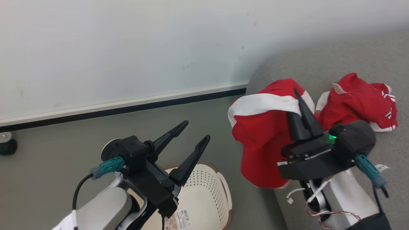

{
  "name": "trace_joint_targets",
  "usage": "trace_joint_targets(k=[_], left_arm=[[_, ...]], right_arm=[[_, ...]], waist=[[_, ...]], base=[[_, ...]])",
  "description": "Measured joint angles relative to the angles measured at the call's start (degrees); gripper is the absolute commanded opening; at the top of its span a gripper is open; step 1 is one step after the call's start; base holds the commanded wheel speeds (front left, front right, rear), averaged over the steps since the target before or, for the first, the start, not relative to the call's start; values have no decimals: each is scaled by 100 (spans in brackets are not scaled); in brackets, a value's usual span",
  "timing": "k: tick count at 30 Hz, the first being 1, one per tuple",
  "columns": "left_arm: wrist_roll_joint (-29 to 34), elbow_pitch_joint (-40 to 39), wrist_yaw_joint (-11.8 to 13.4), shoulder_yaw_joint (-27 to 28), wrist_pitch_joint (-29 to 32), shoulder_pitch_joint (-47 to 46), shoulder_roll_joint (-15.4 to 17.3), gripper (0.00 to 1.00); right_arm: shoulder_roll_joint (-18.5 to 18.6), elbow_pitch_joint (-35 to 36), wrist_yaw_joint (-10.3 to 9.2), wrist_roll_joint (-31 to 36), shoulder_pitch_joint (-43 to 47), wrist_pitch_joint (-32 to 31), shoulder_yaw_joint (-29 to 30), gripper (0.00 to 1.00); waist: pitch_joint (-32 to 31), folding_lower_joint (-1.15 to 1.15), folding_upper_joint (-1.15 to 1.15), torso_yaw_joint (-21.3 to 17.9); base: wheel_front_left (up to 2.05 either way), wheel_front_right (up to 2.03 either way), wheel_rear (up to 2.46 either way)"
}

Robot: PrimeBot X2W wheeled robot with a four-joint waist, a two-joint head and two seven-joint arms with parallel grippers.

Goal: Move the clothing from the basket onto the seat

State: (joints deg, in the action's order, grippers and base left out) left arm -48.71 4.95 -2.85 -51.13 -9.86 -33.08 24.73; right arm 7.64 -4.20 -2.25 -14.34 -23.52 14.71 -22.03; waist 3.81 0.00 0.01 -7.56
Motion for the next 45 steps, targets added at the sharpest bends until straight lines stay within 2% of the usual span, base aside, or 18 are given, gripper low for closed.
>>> trace_joint_targets(k=[9, 24, 34, 39, 45], left_arm=[[235, -443, 37, -27, -89, 213, 365, 100], [349, -946, 204, -36, -134, 458, 654, 100], [398, -1157, 246, -67, -104, 503, 715, 100], [422, -1332, 283, -85, -30, 494, 742, 100], [497, -1685, 285, -62, -23, 489, 953, 100]], right_arm=[[276, 1058, -231, 244, 571, 0, 365, 0], [311, 2025, -331, 411, 1155, 1, 556, 0], [344, 2295, -335, 438, 1220, 1, 711, 0], [465, 2113, -138, 309, 968, 1, 808, 0], [592, 1714, -76, 263, 293, -1, 1074, 0]], waist=[[115, 0, 0, -548], [323, 0, 0, -1551], [548, 0, 0, -2051], [691, 0, 0, -2058], [929, 0, 0, -1973]], base=[[0, 0, 0], [0, 0, 0], [0, 0, 0], [0, 0, 0], [0, 0, 0]])
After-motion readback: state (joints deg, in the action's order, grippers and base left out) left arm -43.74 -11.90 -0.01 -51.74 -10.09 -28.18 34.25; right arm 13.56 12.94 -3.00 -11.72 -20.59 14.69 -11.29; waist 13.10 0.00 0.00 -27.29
